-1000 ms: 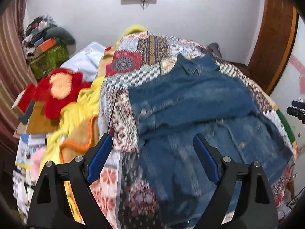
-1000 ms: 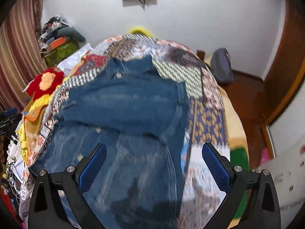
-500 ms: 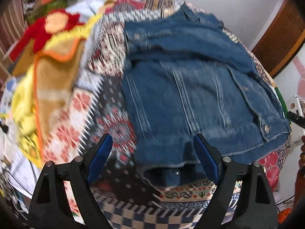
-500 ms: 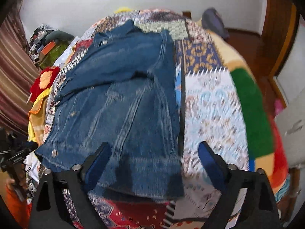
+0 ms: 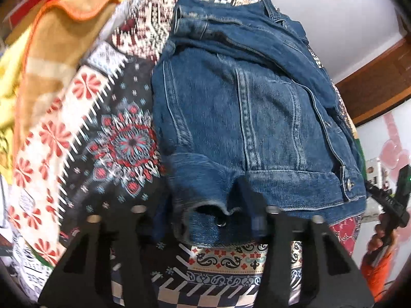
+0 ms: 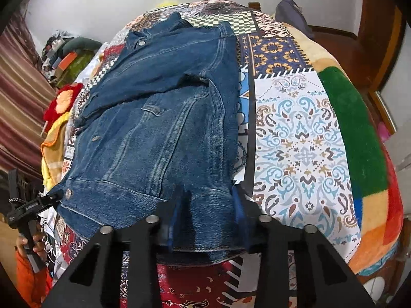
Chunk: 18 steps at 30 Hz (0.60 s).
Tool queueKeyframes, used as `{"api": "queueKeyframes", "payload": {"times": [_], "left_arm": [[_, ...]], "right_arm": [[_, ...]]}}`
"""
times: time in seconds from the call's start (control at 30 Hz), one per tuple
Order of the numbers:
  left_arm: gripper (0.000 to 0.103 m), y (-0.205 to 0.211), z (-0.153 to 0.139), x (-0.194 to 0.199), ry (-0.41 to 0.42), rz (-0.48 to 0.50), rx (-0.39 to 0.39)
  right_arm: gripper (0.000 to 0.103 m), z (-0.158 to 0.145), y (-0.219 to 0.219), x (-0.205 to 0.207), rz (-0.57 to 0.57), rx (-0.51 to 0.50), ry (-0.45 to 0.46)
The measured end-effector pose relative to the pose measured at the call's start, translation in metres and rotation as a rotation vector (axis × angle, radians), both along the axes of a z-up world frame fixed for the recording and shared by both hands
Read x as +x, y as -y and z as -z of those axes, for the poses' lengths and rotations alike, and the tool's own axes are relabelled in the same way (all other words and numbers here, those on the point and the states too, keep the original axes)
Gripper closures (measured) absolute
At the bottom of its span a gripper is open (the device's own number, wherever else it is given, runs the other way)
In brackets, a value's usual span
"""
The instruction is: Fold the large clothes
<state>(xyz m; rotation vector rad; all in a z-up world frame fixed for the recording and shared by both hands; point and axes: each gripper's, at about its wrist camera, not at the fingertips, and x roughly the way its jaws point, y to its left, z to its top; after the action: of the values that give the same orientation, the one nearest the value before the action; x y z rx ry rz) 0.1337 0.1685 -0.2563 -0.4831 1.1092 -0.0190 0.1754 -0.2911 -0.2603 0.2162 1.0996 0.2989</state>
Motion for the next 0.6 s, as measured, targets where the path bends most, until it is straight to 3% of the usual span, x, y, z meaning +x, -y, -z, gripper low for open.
{"api": "queueKeyframes", "payload": {"times": [0.1, 0.17, 0.4, 0.6], "left_arm": [[0.083, 0.003, -0.014, 0.000, 0.040, 0.011, 0.041], [0.087, 0.004, -0.025, 0.002, 0.073, 0.019, 0.052], [0.089, 0.000, -0.078, 0.031, 0.203, 0.053, 0.108], [0.090, -0.007, -0.119, 0.085, 0.303, 0.048, 0.141]], "right_arm": [[0.084, -0.009, 0.002, 0.001, -0.009, 0.011, 0.033], [0.086, -0.018, 0.000, 0.003, -0.017, 0.007, 0.068], [0.087, -0.061, -0.014, 0.036, -0.080, 0.023, 0.175], [0.088, -0.098, -0.039, 0.095, -0.117, -0.011, 0.269]]}}
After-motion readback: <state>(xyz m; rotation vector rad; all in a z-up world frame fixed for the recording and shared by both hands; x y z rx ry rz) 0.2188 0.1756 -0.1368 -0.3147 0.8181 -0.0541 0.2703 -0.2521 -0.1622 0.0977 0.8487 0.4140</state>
